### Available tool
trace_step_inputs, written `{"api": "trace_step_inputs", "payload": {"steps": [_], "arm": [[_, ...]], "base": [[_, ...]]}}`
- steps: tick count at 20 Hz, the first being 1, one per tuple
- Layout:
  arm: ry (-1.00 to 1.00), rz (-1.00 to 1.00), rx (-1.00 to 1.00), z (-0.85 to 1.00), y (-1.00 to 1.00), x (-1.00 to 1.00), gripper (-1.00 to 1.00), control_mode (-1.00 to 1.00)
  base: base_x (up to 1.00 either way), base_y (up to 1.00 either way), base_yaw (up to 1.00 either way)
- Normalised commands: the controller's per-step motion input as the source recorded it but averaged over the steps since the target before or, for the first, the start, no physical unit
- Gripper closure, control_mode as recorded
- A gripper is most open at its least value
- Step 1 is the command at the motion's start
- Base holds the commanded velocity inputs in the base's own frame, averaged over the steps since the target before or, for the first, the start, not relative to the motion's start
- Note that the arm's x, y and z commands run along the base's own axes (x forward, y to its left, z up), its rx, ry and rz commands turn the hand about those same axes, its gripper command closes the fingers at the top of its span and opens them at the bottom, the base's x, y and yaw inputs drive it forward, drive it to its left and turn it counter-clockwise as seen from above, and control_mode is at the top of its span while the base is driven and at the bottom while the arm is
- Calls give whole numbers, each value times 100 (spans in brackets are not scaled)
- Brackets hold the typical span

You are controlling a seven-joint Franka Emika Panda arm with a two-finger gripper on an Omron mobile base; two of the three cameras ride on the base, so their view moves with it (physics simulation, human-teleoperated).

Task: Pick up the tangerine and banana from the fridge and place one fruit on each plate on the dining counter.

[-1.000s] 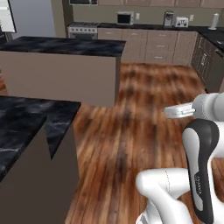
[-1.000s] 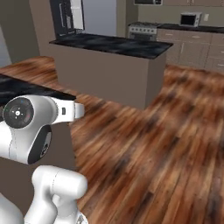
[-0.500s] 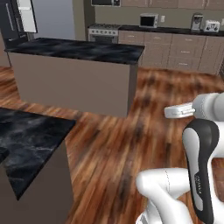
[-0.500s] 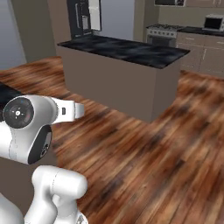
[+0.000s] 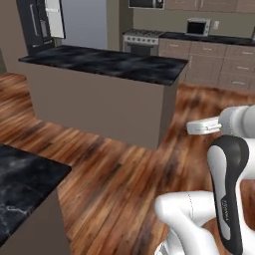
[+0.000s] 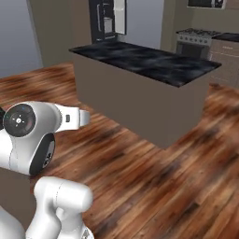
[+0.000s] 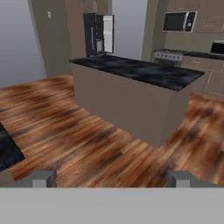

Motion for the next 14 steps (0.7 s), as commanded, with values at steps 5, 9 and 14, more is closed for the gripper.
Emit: {"api": "trace_step_inputs", "payload": {"steps": [5,9,14], "arm": [[0,0,0,0,0,0,-100,100],[0,0,0,0,0,0,-100,100],[0,0,0,0,0,0,-100,100]], "base": [[96,-82,27],[92,-87,26],[81,-97,22]]}}
